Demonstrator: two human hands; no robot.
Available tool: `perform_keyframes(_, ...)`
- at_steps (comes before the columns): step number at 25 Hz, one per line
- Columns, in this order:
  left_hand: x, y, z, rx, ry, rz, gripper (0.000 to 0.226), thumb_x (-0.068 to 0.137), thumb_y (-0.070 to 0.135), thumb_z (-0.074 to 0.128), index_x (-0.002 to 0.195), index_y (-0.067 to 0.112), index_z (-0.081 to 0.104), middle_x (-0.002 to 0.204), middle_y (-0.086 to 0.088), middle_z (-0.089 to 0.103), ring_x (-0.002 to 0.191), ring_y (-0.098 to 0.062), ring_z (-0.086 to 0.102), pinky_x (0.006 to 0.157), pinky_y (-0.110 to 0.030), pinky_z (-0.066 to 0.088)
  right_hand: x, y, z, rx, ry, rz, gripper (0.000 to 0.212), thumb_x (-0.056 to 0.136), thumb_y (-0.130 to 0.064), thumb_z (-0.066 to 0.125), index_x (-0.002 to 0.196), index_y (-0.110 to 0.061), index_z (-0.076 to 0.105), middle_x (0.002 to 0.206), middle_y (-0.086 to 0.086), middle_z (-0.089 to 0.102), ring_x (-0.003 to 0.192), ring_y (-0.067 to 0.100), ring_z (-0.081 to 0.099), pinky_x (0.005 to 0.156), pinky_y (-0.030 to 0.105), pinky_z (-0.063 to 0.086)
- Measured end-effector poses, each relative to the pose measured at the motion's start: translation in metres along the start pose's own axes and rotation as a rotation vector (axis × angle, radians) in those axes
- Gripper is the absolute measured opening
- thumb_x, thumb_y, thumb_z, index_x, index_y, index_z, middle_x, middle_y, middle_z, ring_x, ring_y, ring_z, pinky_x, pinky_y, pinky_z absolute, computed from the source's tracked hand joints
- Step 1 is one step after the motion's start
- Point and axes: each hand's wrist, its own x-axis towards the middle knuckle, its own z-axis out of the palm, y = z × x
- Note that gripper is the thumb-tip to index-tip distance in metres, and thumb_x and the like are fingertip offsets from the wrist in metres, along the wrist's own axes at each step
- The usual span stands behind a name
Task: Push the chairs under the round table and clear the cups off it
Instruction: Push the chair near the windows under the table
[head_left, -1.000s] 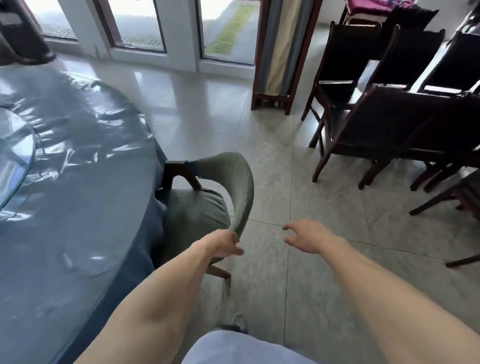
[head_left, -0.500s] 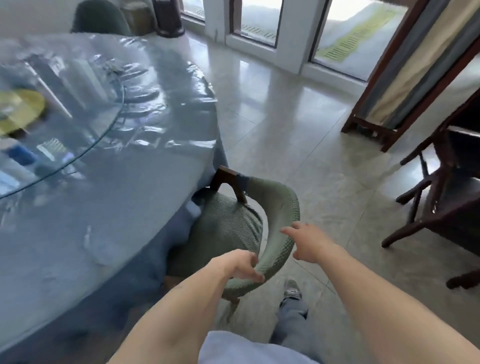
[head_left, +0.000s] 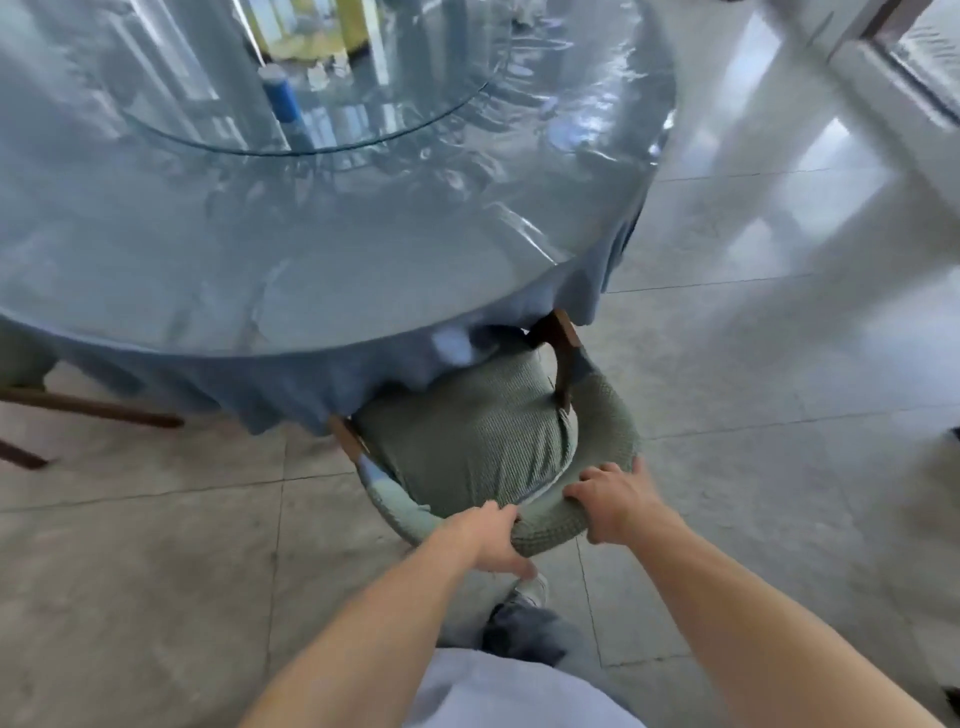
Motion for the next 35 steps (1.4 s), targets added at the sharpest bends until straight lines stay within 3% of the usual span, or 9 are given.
perform_keyframes(5,-0.012,0.011,0.036,-0.042,0.225,-0.136,0.079,0.076,0.052,0.065,0.143,0.026,0.033,0.134,-0.007,0.044,0.125,-0.030,0.044,0.105,-0.049,0.034,0.029,-0.002,0.007,-0.142,-0.110,-0.193,0.066,0.079,-0.037,0.071,0.138,-0.036,0.043,0.133,-0.002,0.052,0.127,0.025,0.046,0.110,0.064,0.025)
perform_keyframes(8,-0.012,0.021,0.057,-0.053,0.383,-0.189,0.073,0.077,0.045,0.066,0.140,0.025,0.035,0.133,-0.006,0.044,0.125,-0.028,0.043,0.107,-0.047,0.029,0.037,-0.003,0.020,-0.163,-0.059,-0.257,0.057,0.083,-0.028,0.061,0.138,-0.034,0.044,0.130,-0.003,0.053,0.125,0.025,0.049,0.108,0.068,0.027)
perform_keyframes(13,-0.003,0.037,0.071,-0.060,0.586,-0.320,0.053,0.082,0.032,0.068,0.128,0.024,0.043,0.123,-0.006,0.049,0.118,-0.029,0.049,0.107,-0.050,0.028,0.043,0.005,0.026,-0.125,0.016,-0.358,0.050,0.083,-0.025,0.054,0.131,-0.036,0.048,0.115,-0.005,0.060,0.111,0.024,0.058,0.101,0.058,0.040)
perform_keyframes(16,0.004,0.050,0.065,-0.024,0.591,-0.425,0.046,0.084,0.019,0.067,0.124,0.022,0.044,0.121,-0.008,0.049,0.117,-0.032,0.051,0.107,-0.061,0.026,0.041,0.019,0.040,-0.082,0.206,-0.445,0.046,0.086,-0.034,0.056,0.131,-0.039,0.048,0.114,-0.011,0.063,0.111,0.020,0.060,0.101,0.049,0.041)
perform_keyframes(20,0.009,0.051,0.061,0.023,0.545,-0.461,0.050,0.085,0.004,0.060,0.129,0.024,0.048,0.122,-0.007,0.052,0.117,-0.033,0.052,0.107,-0.069,0.024,0.045,0.034,0.051,-0.075,0.310,-0.427,0.036,0.089,-0.039,0.061,0.123,-0.040,0.052,0.111,-0.013,0.065,0.109,0.020,0.061,0.105,0.061,0.030)
perform_keyframes(27,0.038,0.014,-0.005,-0.014,0.593,-0.484,0.046,0.089,0.015,0.064,0.129,0.035,0.053,0.119,0.001,0.057,0.117,-0.027,0.053,0.105,-0.066,0.027,0.104,0.029,-0.003,-0.057,0.336,-0.398,0.026,0.087,-0.037,0.064,0.112,-0.041,0.055,0.096,-0.013,0.063,0.099,0.018,0.061,0.102,0.063,0.034)
perform_keyframes(35,0.081,-0.042,-0.075,-0.049,0.606,-0.630,0.043,0.078,0.027,0.079,0.114,0.040,0.061,0.110,0.005,0.058,0.117,-0.024,0.052,0.105,-0.065,0.025,0.179,0.013,-0.068,-0.027,0.396,-0.380,0.021,0.084,-0.037,0.068,0.103,-0.037,0.059,0.089,-0.011,0.062,0.094,0.022,0.061,0.101,0.068,0.033)
